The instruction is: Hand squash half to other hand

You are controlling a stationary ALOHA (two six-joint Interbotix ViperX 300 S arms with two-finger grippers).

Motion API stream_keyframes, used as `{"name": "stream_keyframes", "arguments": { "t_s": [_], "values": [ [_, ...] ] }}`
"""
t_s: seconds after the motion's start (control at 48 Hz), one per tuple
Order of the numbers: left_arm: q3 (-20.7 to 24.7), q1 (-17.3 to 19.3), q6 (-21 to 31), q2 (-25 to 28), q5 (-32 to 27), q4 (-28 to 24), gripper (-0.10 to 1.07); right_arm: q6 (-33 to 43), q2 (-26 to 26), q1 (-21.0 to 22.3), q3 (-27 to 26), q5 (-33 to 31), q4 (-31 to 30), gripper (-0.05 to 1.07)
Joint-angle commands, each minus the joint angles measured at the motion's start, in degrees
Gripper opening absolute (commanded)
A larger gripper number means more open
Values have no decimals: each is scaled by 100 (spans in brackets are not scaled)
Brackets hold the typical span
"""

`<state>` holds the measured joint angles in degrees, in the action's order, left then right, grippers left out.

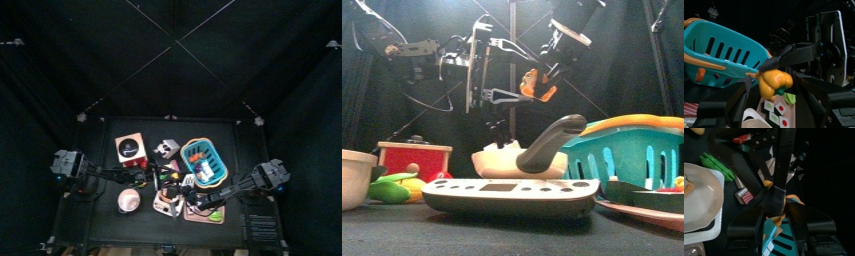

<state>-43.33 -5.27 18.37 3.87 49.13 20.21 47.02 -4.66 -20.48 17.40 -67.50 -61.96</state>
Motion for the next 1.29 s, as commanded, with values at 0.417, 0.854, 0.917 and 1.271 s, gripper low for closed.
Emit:
{"name": "stream_keyframes", "arguments": {
  "t_s": [0.417, 0.854, 0.917, 1.271],
  "values": [
    [141, 9, 0, 18, 26, 202, 81, 18, 97, 18, -149, 18, -70, 70],
    [62, 9, -26, -35, 26, 167, 76, 26, 79, 26, -158, 580, 457, 92],
    [44, 18, -26, -35, 26, 176, 76, 26, 79, 35, -141, 562, 483, 98],
    [-246, 44, -44, -158, 18, 18, 76, 44, 343, -18, -158, 703, 545, 103]
  ]
}}
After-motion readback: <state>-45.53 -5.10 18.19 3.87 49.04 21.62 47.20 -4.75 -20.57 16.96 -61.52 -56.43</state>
